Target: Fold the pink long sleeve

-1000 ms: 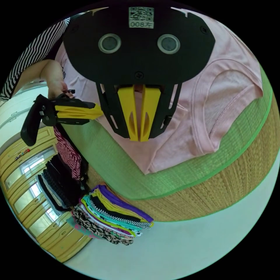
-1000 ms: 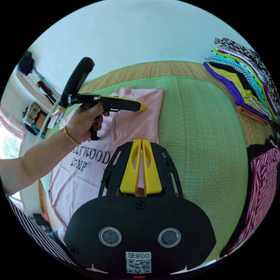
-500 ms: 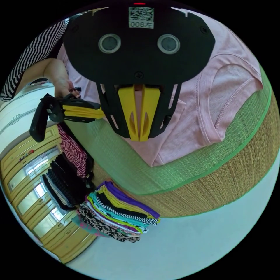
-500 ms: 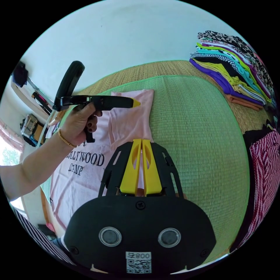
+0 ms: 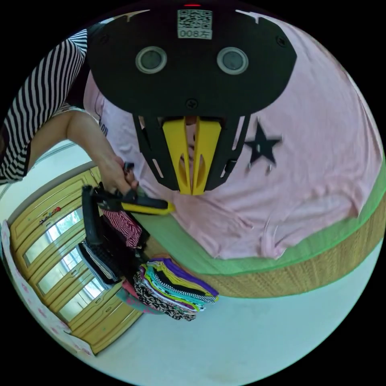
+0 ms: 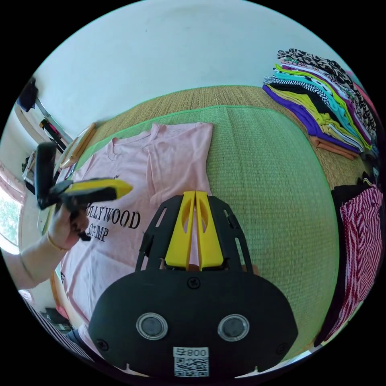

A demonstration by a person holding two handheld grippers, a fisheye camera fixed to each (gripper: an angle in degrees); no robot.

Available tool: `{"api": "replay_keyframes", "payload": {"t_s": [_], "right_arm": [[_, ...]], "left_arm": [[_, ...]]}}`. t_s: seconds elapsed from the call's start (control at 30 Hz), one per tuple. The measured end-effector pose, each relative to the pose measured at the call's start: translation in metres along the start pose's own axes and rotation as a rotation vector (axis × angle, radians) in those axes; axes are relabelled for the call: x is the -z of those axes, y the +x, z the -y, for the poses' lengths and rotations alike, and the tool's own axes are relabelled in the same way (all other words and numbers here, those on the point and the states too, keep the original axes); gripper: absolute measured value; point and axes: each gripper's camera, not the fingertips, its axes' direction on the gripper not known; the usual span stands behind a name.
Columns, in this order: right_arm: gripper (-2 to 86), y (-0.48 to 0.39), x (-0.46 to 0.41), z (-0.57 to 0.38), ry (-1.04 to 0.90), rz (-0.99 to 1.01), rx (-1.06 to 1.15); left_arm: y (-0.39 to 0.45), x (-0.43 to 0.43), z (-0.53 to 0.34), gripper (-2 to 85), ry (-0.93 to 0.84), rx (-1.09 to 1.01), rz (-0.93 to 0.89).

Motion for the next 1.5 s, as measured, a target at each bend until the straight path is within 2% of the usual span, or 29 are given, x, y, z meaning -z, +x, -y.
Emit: {"api": "replay_keyframes", "payload": {"t_s": [0.2, 0.4, 0.63, 0.77, 0.9, 1.13, 1.3, 1.5], "right_arm": [[0.2, -0.023, 0.008, 0.012, -0.001, -0.079, 0.034], [0.2, -0.024, 0.018, 0.028, -0.007, -0.011, 0.006], [0.3, -0.022, 0.031, 0.055, -0.052, 0.111, -0.067], [0.4, -0.033, 0.05, 0.07, -0.032, 0.114, -0.097], [0.8, -0.052, 0.07, 0.079, -0.005, 0.121, -0.091], [3.4, -0.142, 0.081, 0.1, 0.011, 0.202, 0.037], [5.3, -0.24, 0.059, 0.129, -0.05, 0.263, 0.193], [6.3, -0.377, 0.035, 0.178, -0.074, 0.354, 0.411]], "left_arm": [[0.005, 0.066, -0.118, 0.2, -0.01, 0.209, 0.146], [0.011, 0.101, -0.195, 0.2, -0.064, 0.345, 0.363], [-0.005, 0.127, -0.246, 0.2, 0.003, 0.399, 0.315], [-0.016, 0.151, -0.268, 0.4, 0.011, 0.415, 0.254], [-0.037, 0.209, -0.308, 1.6, 0.217, 0.497, 0.266], [-0.121, 0.292, -0.383, 7.1, 0.467, 0.734, 0.309], [-0.174, 0.314, -0.413, 7.8, 0.5, 0.843, 0.303], [-0.2, 0.333, -0.44, 7.5, 0.528, 0.828, 0.293]]}}
